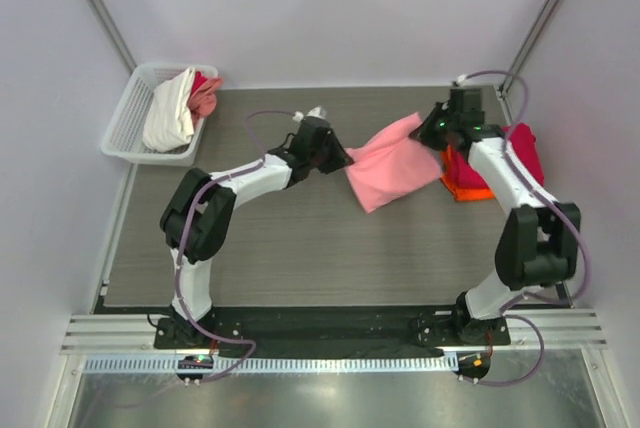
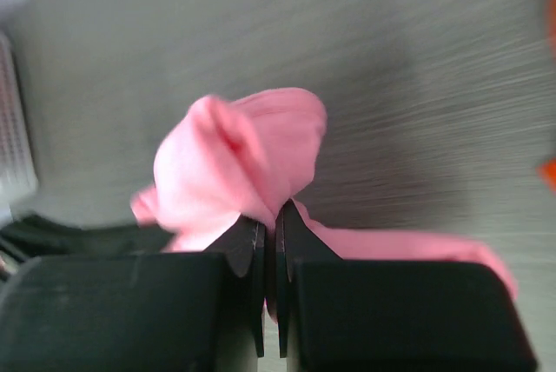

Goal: Fold and stack the t-shirts
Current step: Neatly place the folded tshirt to the corner

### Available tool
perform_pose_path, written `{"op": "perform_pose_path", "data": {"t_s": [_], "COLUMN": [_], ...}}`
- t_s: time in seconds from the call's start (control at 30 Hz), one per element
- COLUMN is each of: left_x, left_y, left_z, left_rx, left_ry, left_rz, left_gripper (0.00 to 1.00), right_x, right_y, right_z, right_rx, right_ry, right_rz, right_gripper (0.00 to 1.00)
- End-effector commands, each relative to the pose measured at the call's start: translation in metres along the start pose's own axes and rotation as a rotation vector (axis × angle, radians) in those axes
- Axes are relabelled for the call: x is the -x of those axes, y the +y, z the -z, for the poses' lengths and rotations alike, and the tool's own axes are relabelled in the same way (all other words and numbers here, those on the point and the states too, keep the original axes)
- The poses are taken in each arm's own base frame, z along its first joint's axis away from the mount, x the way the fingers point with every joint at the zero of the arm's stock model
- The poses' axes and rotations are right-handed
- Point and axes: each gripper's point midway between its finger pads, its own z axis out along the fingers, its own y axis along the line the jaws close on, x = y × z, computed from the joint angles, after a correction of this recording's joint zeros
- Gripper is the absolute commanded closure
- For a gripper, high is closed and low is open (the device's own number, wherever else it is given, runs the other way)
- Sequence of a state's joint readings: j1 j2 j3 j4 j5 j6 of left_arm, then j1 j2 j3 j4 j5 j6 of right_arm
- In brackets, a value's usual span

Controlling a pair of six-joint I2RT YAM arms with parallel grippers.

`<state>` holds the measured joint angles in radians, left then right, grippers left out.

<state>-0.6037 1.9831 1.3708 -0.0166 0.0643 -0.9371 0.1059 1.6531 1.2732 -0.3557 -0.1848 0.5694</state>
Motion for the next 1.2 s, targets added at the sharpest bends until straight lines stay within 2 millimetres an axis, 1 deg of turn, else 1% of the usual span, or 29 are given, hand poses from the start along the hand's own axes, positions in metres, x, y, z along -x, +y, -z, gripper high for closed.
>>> {"op": "perform_pose_path", "data": {"t_s": [0.0, 0.03, 0.07, 0.1, 0.13, 0.17, 0.2, 0.23, 0.27, 0.3, 0.33, 0.37, 0.43, 0.47, 0.5, 0.57, 0.63, 0.67, 0.7, 0.8, 0.83, 0.9, 0.93, 1.0, 1.03, 1.1, 1.13, 1.17], "left_x": [0.015, 0.012, -0.003, 0.002, -0.007, -0.021, -0.025, -0.028, -0.039, -0.044, -0.046, -0.055, -0.053, -0.054, -0.052, -0.054, -0.048, -0.048, -0.047, -0.041, -0.034, -0.032, -0.032, -0.030, -0.033, -0.031, -0.031, -0.028], "left_y": [-0.104, -0.119, -0.141, -0.169, -0.177, -0.193, -0.208, -0.224, -0.242, -0.251, -0.265, -0.272, -0.290, -0.299, -0.306, -0.310, -0.311, -0.314, -0.315, -0.318, -0.316, -0.320, -0.320, -0.324, -0.327, -0.332, -0.337, -0.334], "left_z": [0.033, 0.036, 0.039, 0.046, 0.038, 0.039, 0.039, 0.030, 0.031, 0.026, 0.017, 0.010, 0.002, -0.012, -0.015, -0.033, -0.044, -0.051, -0.053, -0.054, -0.055, -0.053, -0.054, -0.049, -0.047, -0.041, -0.038, -0.043], "left_rx": [-0.234, -0.267, -0.313, -0.389, -0.406, -0.441, -0.478, -0.511, -0.553, -0.579, -0.613, -0.636, -0.693, -0.718, -0.735, -0.759, -0.772, -0.789, -0.791, -0.814, -0.805, -0.819, -0.827, -0.858, -0.868, -0.883, -0.889, -0.864], "left_ry": [-0.131, -0.136, -0.122, -0.153, -0.146, -0.128, -0.120, -0.110, -0.087, -0.082, -0.091, -0.093, -0.109, -0.108, -0.114, -0.131, -0.170, -0.182, -0.188, -0.219, -0.253, -0.262, -0.263, -0.266, -0.262, -0.282, -0.295, -0.313], "left_rz": [-0.031, -0.035, -0.052, -0.056, -0.063, -0.073, -0.075, -0.069, -0.075, -0.074, -0.077, -0.078, -0.064, -0.050, -0.042, -0.018, 0.020, 0.040, 0.043, 0.076, 0.099, 0.121, 0.131, 0.153, 0.164, 0.166, 0.155, 0.161], "left_gripper": [1.00, 1.00, 1.00, 1.00, 1.00, 1.00, 1.00, 1.00, 1.00, 1.00, 1.00, 1.00, 1.00, 1.00, 1.00, 1.00, 1.00, 1.00, 1.00, 1.00, 1.00, 1.00, 1.00, 1.00, 1.00, 1.00, 1.00, 1.00], "right_x": [0.048, 0.056, 0.063, 0.069, 0.084, 0.092, 0.099, 0.107, 0.111, 0.114, 0.119, 0.120, 0.120, 0.122, 0.121, 0.129, 0.138, 0.141, 0.144, 0.154, 0.160, 0.166, 0.174, 0.178, 0.183, 0.185, 0.191, 0.193], "right_y": [-0.033, -0.046, -0.057, -0.068, -0.098, -0.106, -0.119, -0.139, -0.150, -0.159, -0.175, -0.182, -0.200, -0.205, -0.213, -0.217, -0.221, -0.221, -0.222, -0.227, -0.230, -0.233, -0.234, -0.238, -0.237, -0.237, -0.236, -0.237], "right_z": [0.060, 0.080, 0.092, 0.103, 0.121, 0.135, 0.145, 0.161, 0.168, 0.174, 0.184, 0.187, 0.182, 0.179, 0.172, 0.168, 0.160, 0.158, 0.154, 0.146, 0.144, 0.143, 0.147, 0.145, 0.146, 0.142, 0.143, 0.141], "right_rx": [-0.132, -0.174, -0.205, -0.227, -0.287, -0.295, -0.306, -0.335, -0.357, -0.373, -0.396, -0.406, -0.417, -0.415, -0.426, -0.430, -0.424, -0.417, -0.413, -0.409, -0.411, -0.426, -0.437, -0.446, -0.438, -0.430, -0.422, -0.419], "right_ry": [-0.189, -0.217, -0.239, -0.259, -0.298, -0.330, -0.348, -0.376, -0.390, -0.400, -0.417, -0.424, -0.416, -0.412, -0.394, -0.397, -0.398, -0.400, -0.396, -0.402, -0.407, -0.416, -0.435, -0.435, -0.443, -0.436, -0.445, -0.443], "right_rz": [-0.012, -0.024, -0.022, -0.035, -0.091, -0.108, -0.137, -0.182, -0.203, -0.219, -0.251, -0.266, -0.309, -0.318, -0.329, -0.329, -0.329, -0.330, -0.333, -0.342, -0.339, -0.330, -0.322, -0.314, -0.312, -0.310, -0.304, -0.304], "right_gripper": [0.99, 0.99, 0.99, 0.99, 0.99, 0.99, 0.99, 0.99, 0.99, 0.99, 0.99, 0.99, 0.99, 0.99, 0.99, 0.99, 0.99, 0.99, 0.99, 0.99, 0.99, 0.99, 0.99, 0.99, 0.99, 0.99, 0.99, 0.99]}}
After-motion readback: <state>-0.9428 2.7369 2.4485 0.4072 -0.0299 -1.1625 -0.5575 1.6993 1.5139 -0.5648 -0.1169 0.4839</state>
